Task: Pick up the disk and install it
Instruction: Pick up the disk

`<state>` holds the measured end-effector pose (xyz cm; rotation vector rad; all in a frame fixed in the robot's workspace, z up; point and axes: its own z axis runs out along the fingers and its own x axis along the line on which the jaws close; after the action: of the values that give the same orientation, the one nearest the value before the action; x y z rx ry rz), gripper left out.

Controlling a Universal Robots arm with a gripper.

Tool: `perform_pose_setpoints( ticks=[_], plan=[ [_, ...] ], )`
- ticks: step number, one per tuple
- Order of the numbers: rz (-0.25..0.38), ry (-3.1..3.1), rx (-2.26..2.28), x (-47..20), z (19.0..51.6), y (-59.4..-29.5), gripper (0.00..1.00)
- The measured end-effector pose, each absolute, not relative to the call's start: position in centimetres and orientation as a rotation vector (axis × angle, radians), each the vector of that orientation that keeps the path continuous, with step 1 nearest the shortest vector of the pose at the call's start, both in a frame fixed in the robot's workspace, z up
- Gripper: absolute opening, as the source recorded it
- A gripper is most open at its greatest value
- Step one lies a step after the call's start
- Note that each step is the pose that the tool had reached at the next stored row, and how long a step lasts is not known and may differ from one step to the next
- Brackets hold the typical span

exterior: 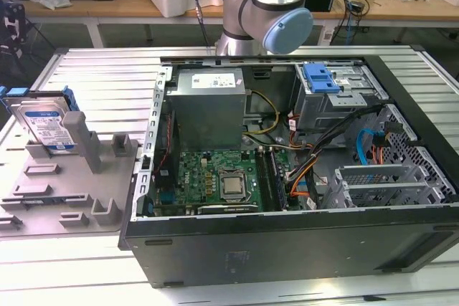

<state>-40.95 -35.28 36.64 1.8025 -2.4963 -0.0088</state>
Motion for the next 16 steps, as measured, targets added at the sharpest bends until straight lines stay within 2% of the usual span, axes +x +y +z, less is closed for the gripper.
perform_pose_setpoints(
  ticks=[9, 13, 16],
  plan=[
    [0.0, -2.395, 1.939, -40.95, 36.59, -35.28, 0.42],
    [0.057, -2.398, 2.004, -41.0, 36.56, -35.29, 0.42],
    [0.059, -2.396, 2.007, -41.01, 36.56, -35.29, 0.42]
  ],
)
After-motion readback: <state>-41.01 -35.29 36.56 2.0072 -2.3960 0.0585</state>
